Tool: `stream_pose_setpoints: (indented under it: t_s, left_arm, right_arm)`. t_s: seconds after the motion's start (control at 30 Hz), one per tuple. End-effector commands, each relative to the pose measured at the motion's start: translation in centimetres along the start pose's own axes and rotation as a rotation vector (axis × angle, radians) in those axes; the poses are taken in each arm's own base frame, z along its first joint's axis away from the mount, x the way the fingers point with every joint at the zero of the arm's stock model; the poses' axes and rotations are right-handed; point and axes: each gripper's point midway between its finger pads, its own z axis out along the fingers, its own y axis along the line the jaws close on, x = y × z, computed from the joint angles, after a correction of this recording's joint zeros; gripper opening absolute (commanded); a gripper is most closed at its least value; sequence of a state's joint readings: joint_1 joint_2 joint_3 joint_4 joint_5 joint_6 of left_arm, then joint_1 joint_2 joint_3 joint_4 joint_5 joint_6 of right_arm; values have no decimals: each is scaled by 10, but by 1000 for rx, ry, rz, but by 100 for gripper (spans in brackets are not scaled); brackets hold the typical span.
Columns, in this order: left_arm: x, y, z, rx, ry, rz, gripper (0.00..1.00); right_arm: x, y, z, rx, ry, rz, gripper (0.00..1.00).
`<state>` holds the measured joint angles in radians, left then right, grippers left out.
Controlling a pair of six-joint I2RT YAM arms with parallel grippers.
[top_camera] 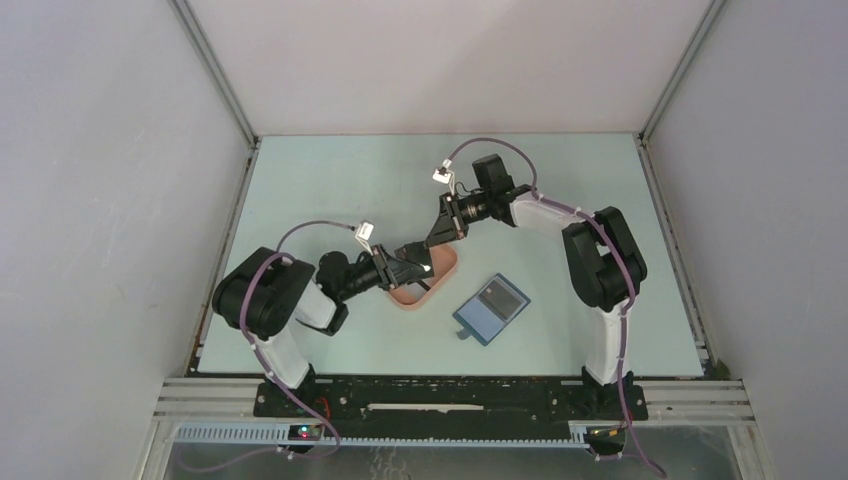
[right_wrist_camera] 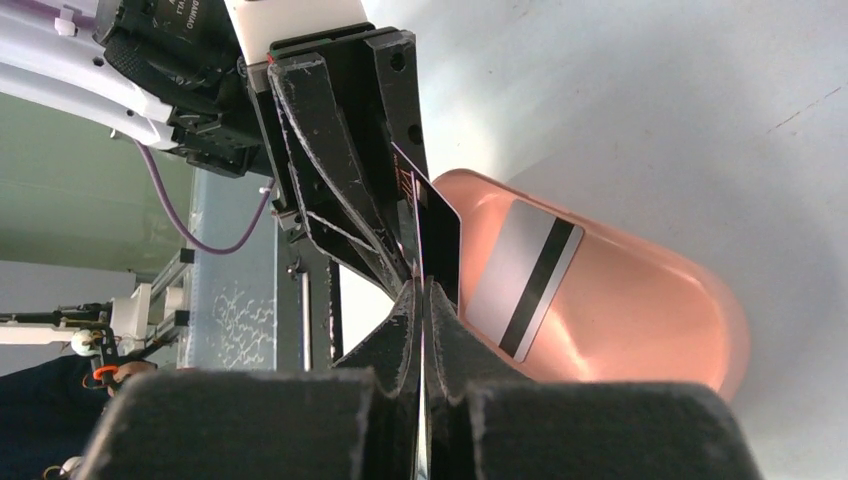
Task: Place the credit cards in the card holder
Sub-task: Place the credit card in the storage box.
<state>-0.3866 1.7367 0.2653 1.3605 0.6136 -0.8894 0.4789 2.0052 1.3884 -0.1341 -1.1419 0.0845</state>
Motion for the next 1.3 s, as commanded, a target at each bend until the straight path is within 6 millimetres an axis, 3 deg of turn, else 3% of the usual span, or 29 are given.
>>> stream_pose_setpoints:
  t_s: [0.0, 0.23, 0.47, 0.87, 1.13, 1.27]
  left_arm:
    - [-14, 21, 7, -71, -33, 54, 27]
    - [-14, 31, 7, -114, -11, 72, 37]
    - [-18, 28, 4, -139, -5, 102, 46]
    - [-26, 21, -9, -199, -12, 165, 53]
    - [-31, 21, -33, -341, -8, 236, 57]
    - [-34, -8, -42, -351, -51, 301, 63]
  right_arm:
    - [-19, -1, -3, -13, -15, -47, 0]
    - [-21, -7, -9, -9, -14, -50, 0]
    - [-30, 3, -28, 5, -35, -92, 0]
    - [-24, 25, -58, 46, -36, -148, 0]
    - [-9, 41, -73, 93, -7, -144, 0]
    - [17, 58, -80, 90, 32, -123, 0]
